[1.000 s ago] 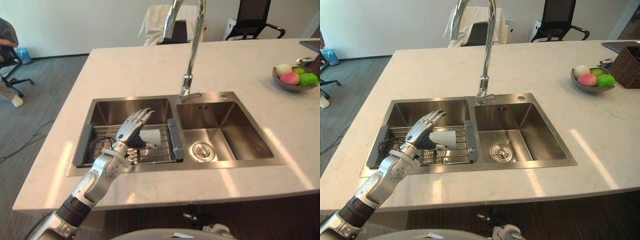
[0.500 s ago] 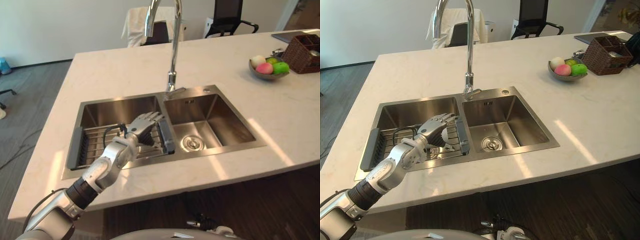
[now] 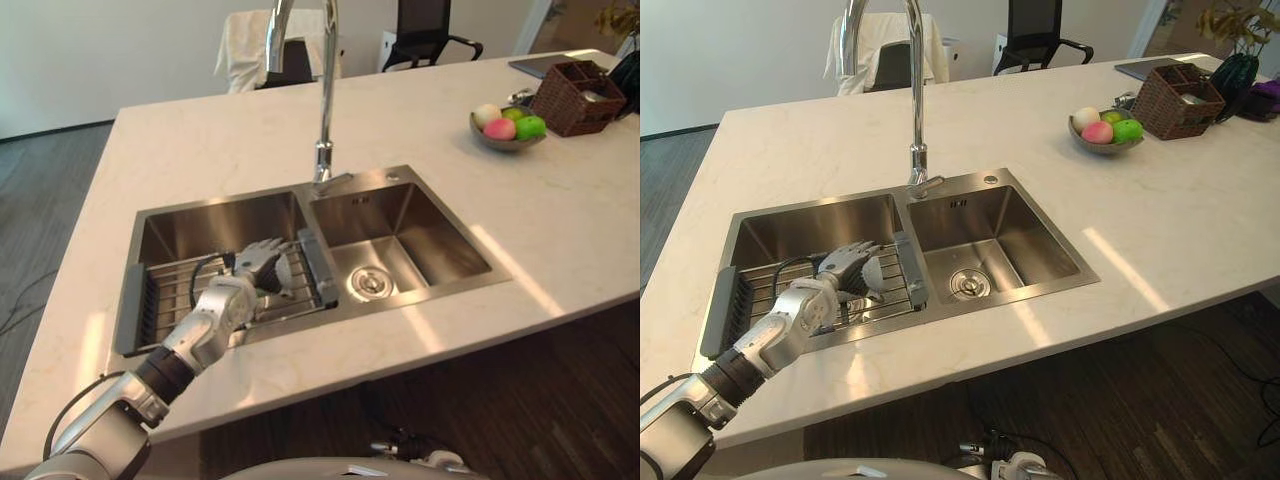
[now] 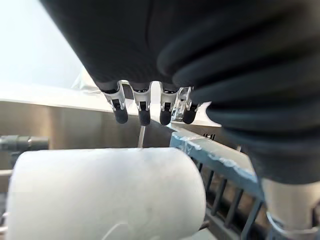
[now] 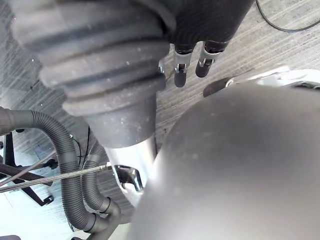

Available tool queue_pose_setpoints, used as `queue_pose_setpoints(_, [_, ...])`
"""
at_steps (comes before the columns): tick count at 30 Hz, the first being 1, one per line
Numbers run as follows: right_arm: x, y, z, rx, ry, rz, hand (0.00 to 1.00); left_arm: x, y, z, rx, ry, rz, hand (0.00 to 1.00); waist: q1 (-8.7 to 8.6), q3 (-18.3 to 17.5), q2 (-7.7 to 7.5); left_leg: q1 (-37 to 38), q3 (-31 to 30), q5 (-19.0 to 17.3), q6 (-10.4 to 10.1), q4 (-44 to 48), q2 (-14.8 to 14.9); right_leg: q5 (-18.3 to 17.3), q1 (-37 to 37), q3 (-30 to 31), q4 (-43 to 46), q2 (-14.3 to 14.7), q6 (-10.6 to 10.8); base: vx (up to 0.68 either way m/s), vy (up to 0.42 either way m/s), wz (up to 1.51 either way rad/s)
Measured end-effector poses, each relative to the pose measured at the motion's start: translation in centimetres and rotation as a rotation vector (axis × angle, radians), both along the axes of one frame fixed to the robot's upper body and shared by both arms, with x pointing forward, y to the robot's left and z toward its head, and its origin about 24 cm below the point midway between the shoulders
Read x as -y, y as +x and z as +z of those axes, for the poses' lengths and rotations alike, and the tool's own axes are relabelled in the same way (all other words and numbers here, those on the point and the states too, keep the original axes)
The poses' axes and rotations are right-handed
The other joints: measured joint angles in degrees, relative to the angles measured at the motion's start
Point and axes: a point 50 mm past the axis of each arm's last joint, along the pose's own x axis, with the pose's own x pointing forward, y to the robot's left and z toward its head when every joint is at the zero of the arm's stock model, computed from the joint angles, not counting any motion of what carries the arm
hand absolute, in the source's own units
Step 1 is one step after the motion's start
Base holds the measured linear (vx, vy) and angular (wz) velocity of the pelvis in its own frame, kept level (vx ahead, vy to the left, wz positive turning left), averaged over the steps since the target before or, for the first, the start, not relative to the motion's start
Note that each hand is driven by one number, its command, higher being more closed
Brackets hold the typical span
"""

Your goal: Walk over to the sink, pick up the cup, carry it to the dishwasher, place the cup inside the dishwasher, then close the dishwasher door

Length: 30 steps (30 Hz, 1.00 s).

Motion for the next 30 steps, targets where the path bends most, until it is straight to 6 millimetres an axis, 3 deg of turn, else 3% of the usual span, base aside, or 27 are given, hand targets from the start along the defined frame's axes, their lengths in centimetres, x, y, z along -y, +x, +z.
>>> queue_pose_setpoints(30, [-0.7, 0.2, 0.0, -0.022, 0.061, 0.0, 0.0, -2.9, 0.8, -2.4, -0.122, -0.221, 0.213, 0.0, -0.63, 0.07, -0.12, 0.51, 0.56, -0.28, 0.01, -0.01, -0.05, 0.3, 0.58, 0.47, -0.64, -0.09, 0.32, 0.0, 0.0, 0.0])
